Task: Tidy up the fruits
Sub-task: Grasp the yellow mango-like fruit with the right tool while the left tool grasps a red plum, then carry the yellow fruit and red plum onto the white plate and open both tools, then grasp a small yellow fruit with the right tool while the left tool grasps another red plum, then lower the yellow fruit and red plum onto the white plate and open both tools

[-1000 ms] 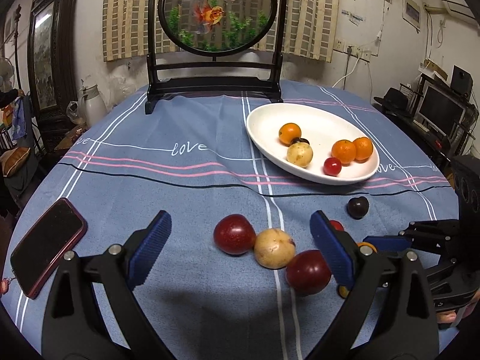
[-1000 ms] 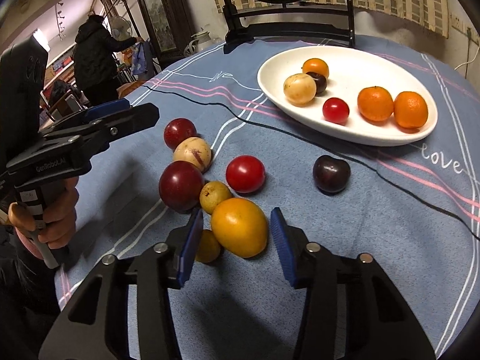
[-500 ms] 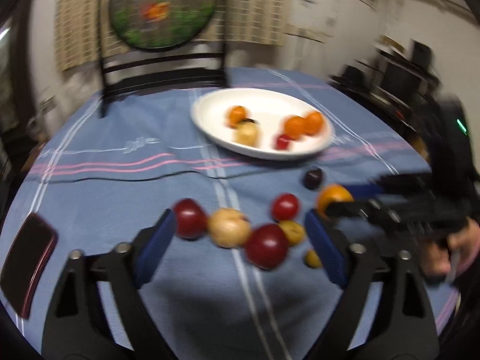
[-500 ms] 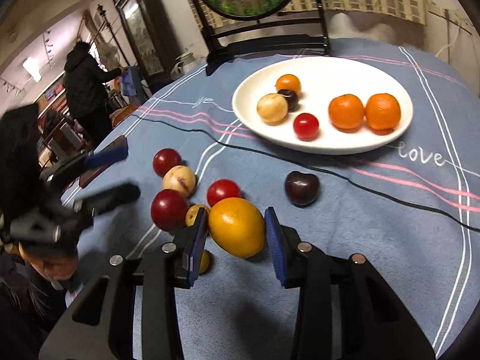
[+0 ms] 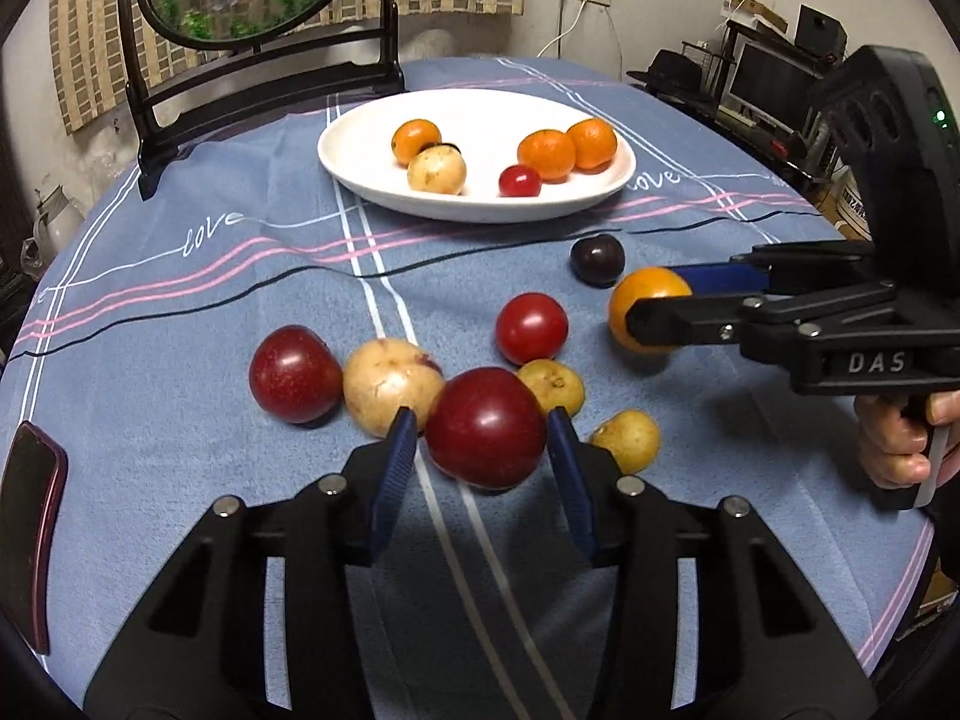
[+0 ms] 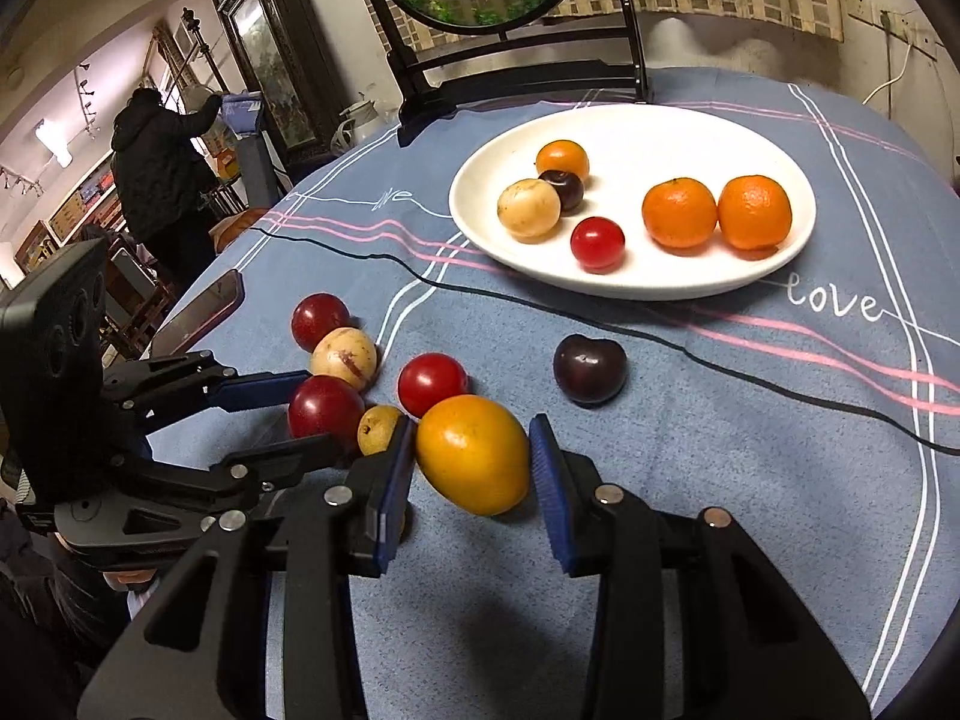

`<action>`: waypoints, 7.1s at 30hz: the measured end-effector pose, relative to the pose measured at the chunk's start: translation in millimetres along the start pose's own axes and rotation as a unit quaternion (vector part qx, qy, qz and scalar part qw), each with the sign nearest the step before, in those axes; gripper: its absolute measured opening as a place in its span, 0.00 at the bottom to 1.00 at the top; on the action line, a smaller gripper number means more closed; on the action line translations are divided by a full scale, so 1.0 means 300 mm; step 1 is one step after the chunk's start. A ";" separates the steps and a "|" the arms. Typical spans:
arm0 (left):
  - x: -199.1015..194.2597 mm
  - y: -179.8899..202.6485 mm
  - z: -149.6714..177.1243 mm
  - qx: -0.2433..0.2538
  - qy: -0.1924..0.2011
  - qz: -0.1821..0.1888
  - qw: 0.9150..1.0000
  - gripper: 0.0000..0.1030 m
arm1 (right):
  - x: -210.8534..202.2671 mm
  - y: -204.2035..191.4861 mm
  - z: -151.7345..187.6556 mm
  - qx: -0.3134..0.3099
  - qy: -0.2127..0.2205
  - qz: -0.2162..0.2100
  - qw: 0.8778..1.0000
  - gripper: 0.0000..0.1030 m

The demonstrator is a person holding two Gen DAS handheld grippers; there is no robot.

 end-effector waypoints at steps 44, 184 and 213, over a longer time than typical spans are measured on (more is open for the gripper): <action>0.115 -0.141 -0.472 -0.083 0.054 0.016 0.995 0.41 | -0.079 0.178 -0.228 -0.003 0.162 0.116 0.980 0.38; 0.163 -0.098 -0.490 -0.123 0.039 0.023 0.991 0.40 | -0.067 0.145 -0.282 -0.036 0.144 0.158 0.976 0.26; -0.042 -0.161 -0.312 -0.106 0.118 -0.114 0.981 0.98 | -0.080 0.080 -0.212 -0.047 0.116 0.162 0.979 0.59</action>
Point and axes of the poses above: each gripper's, at about its wrist camera, not at the fingertips, and x roughly the way its jaws point, y to its right, z to its underside, the point moved 4 cm from there along x, roughly the way its jaws point, and after that the axes turned 10 degrees about -z, right-handed, at the moved point
